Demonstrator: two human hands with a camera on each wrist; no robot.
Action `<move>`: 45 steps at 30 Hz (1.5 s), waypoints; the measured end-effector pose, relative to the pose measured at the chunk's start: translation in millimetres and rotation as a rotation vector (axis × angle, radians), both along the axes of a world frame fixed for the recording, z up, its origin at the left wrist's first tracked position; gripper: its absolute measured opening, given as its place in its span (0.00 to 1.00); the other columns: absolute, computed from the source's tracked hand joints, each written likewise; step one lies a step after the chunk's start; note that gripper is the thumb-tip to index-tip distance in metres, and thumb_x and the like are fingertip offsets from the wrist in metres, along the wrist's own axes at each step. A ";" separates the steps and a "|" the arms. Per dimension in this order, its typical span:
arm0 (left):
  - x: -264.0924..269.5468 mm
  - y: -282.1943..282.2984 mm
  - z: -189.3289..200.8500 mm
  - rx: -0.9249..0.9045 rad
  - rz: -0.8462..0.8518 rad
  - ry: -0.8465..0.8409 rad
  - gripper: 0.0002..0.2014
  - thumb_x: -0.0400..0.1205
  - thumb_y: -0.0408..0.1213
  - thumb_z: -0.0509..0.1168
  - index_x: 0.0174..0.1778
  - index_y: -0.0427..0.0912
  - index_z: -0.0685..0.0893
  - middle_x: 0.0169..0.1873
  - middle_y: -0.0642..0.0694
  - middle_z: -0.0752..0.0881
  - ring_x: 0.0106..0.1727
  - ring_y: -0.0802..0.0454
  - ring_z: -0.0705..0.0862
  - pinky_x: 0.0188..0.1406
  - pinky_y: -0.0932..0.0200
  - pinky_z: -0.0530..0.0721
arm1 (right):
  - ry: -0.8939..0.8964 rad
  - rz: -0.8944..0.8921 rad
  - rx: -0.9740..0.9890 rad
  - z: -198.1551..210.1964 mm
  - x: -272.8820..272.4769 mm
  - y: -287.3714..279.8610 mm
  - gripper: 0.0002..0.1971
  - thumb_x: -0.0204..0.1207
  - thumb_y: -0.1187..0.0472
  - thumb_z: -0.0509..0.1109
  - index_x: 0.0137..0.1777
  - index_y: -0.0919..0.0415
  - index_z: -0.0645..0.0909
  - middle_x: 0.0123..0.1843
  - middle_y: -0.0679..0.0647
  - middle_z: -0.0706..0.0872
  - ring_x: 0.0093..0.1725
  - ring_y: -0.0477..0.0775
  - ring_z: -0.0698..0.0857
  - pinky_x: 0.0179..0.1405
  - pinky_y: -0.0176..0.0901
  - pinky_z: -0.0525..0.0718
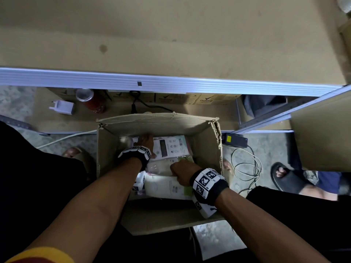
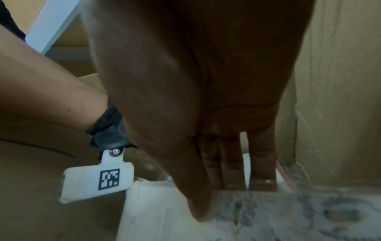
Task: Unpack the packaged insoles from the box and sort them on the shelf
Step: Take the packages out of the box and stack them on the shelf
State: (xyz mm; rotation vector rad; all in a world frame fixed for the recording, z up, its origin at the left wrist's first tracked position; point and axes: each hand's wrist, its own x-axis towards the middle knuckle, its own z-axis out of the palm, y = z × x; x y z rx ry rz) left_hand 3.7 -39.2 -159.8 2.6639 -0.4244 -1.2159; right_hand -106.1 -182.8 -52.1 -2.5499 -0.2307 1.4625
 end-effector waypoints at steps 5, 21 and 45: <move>0.8 3.8 -8.0 0.003 -0.089 0.055 0.53 0.71 0.47 0.81 0.86 0.42 0.57 0.86 0.38 0.54 0.87 0.36 0.52 0.85 0.40 0.58 | -0.010 -0.013 0.010 -0.7 -1.0 0.0 0.16 0.80 0.67 0.65 0.68 0.67 0.75 0.71 0.66 0.76 0.70 0.64 0.77 0.62 0.47 0.78; 3.0 9.6 31.0 -0.152 0.051 0.063 0.17 0.81 0.33 0.72 0.66 0.37 0.87 0.69 0.40 0.85 0.71 0.43 0.82 0.70 0.57 0.77 | -0.192 -0.120 -0.074 -2.0 1.9 1.6 0.21 0.80 0.63 0.64 0.73 0.55 0.73 0.70 0.64 0.77 0.69 0.67 0.79 0.65 0.55 0.79; -3.5 32.4 220.8 -0.308 -0.128 -0.264 0.03 0.76 0.34 0.77 0.41 0.47 0.95 0.44 0.49 0.93 0.40 0.57 0.85 0.28 0.75 0.72 | -0.467 0.018 -0.029 119.9 18.4 13.0 0.08 0.78 0.69 0.62 0.53 0.59 0.78 0.62 0.59 0.83 0.59 0.61 0.81 0.55 0.48 0.79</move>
